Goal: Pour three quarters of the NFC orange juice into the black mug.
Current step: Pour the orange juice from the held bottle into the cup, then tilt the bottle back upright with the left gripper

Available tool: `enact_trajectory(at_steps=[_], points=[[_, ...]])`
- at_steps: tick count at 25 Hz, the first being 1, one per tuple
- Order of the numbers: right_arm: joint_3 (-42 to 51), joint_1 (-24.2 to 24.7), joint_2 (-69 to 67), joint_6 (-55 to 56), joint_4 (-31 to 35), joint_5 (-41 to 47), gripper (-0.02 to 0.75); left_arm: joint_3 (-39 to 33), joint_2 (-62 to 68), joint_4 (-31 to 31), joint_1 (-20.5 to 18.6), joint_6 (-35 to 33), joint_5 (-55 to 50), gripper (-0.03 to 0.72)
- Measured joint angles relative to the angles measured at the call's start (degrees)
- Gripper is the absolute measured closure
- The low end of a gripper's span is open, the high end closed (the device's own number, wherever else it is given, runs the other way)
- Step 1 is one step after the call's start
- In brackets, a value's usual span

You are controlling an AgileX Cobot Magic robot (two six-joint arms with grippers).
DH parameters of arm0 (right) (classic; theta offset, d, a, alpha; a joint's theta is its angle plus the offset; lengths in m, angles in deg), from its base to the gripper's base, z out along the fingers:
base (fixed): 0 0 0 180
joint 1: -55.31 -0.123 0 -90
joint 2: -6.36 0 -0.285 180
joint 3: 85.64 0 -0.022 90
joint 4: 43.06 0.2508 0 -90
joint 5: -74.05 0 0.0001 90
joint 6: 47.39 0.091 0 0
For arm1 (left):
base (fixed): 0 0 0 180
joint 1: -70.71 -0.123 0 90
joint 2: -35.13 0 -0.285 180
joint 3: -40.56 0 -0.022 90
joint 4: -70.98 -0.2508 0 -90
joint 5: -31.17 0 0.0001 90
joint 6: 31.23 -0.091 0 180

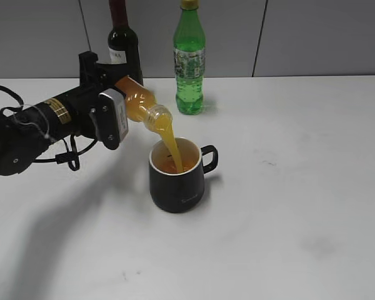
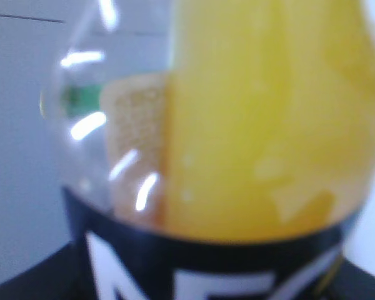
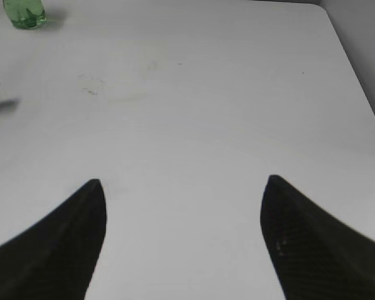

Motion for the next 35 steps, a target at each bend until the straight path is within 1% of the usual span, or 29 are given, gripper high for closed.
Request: enact_trajectory(at_steps=[35], points=[[0.0,0.0,0.0,0.0,0.0,0.0,0.153,0.0,0.0,0.24,0.0,-4.14,0.98,0.223]])
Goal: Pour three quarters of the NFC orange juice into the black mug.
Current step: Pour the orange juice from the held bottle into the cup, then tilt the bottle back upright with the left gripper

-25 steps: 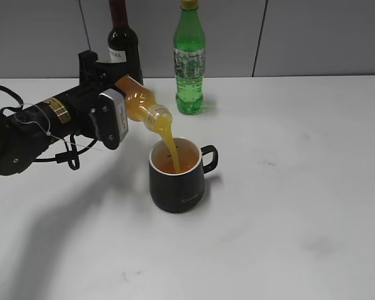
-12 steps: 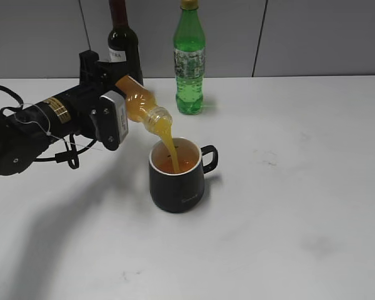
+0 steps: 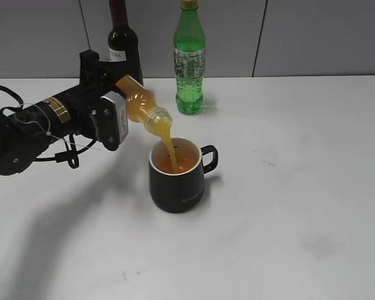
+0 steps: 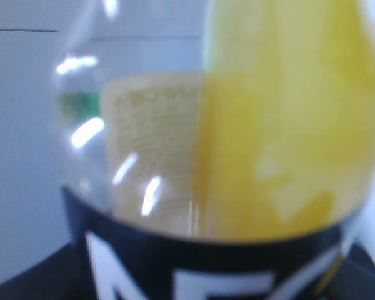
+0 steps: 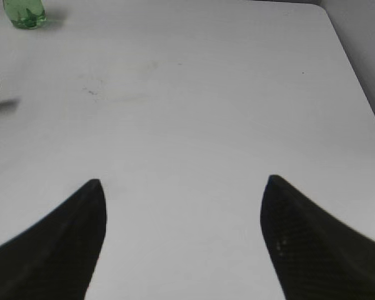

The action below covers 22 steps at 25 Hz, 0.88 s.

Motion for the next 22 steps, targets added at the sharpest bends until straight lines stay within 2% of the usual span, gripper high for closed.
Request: enact_trajectory(at_steps=[22], points=[[0.0,0.0,0.0,0.0,0.0,0.06,0.153,0.0,0.0,-1.91,0.0,-2.15,0.24,0.223]])
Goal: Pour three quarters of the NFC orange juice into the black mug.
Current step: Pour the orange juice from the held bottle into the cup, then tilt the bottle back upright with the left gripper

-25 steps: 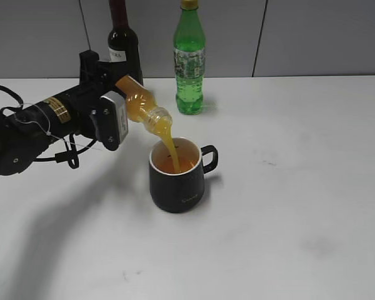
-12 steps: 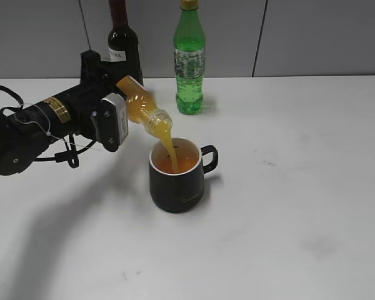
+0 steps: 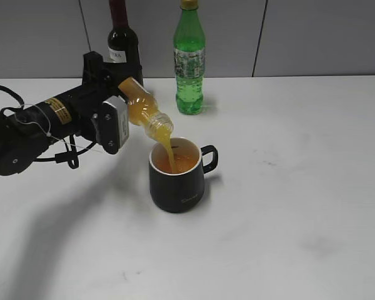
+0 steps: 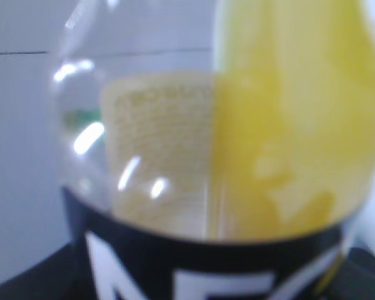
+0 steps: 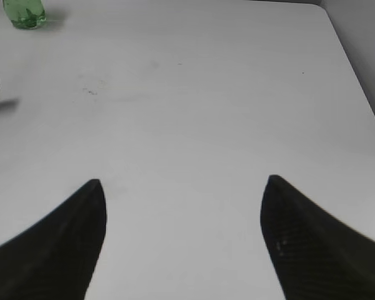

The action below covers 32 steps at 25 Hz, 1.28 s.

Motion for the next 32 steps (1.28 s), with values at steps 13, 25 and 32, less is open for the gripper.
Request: enact_trajectory(at_steps=[13,25,32], points=[[0.0,0.0,0.0,0.0,0.0,0.0,0.154,0.0,0.0,-0.12,0.0,-2.21,0.0,0.223],[0.0,0.0,0.0,0.0,0.0,0.0,0.154,0.0,0.0,-0.12,0.0,-2.21,0.0,0.223],[0.0,0.0,0.0,0.0,0.0,0.0,0.154,0.0,0.0,-0.12,0.0,-2.21,0.0,0.223]])
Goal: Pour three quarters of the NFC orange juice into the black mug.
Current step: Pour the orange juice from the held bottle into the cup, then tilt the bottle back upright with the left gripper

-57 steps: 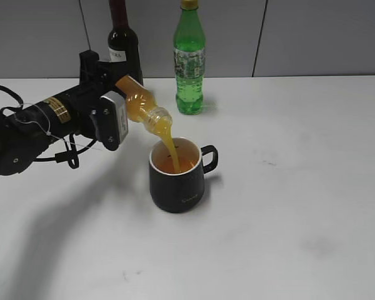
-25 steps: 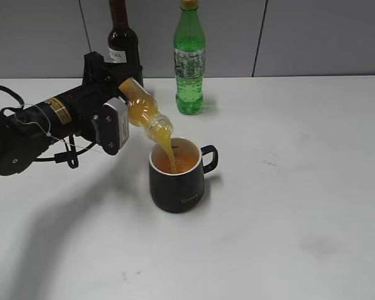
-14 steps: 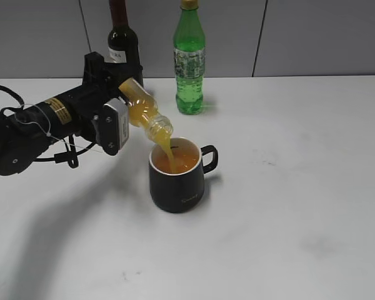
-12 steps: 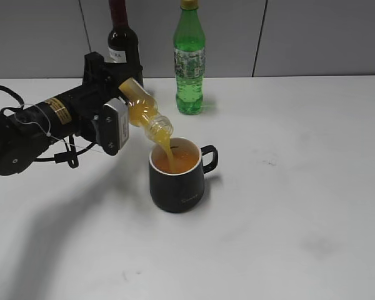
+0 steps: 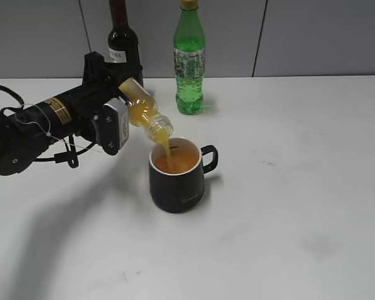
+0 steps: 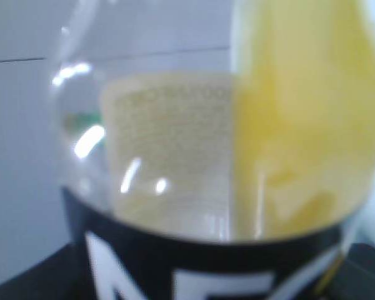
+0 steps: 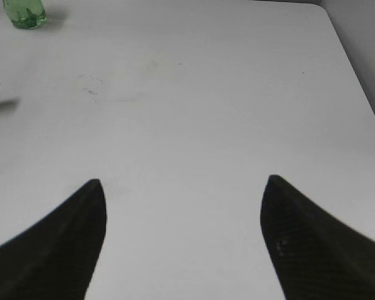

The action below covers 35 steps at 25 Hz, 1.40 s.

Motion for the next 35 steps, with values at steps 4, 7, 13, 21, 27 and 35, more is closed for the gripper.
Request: enact_trajectory(at_steps=[4,7,13,21,27,35], points=[[0.0,0.0,0.0,0.0,0.0,0.0,0.154,0.0,0.0,0.0,0.0,0.0,0.0,0.223],[0.0,0.0,0.0,0.0,0.0,0.0,0.154,0.0,0.0,0.0,0.0,0.0,0.0,0.223],[0.0,0.0,0.0,0.0,0.0,0.0,0.154,0.0,0.0,0.05,0.0,0.0,0.0,0.223],[0.0,0.0,0.0,0.0,0.0,0.0,0.154,0.0,-0.07,0.05,0.0,-1.33,0.0,0.223],[0.0,0.0,0.0,0.0,0.0,0.0,0.154,0.0,-0.12,0.05,0.0,-2.31,0.0,0.223],[0.0,0.0,0.0,0.0,0.0,0.0,0.154,0.0,-0.12,0.0,0.0,-3.02,0.0,0.223]])
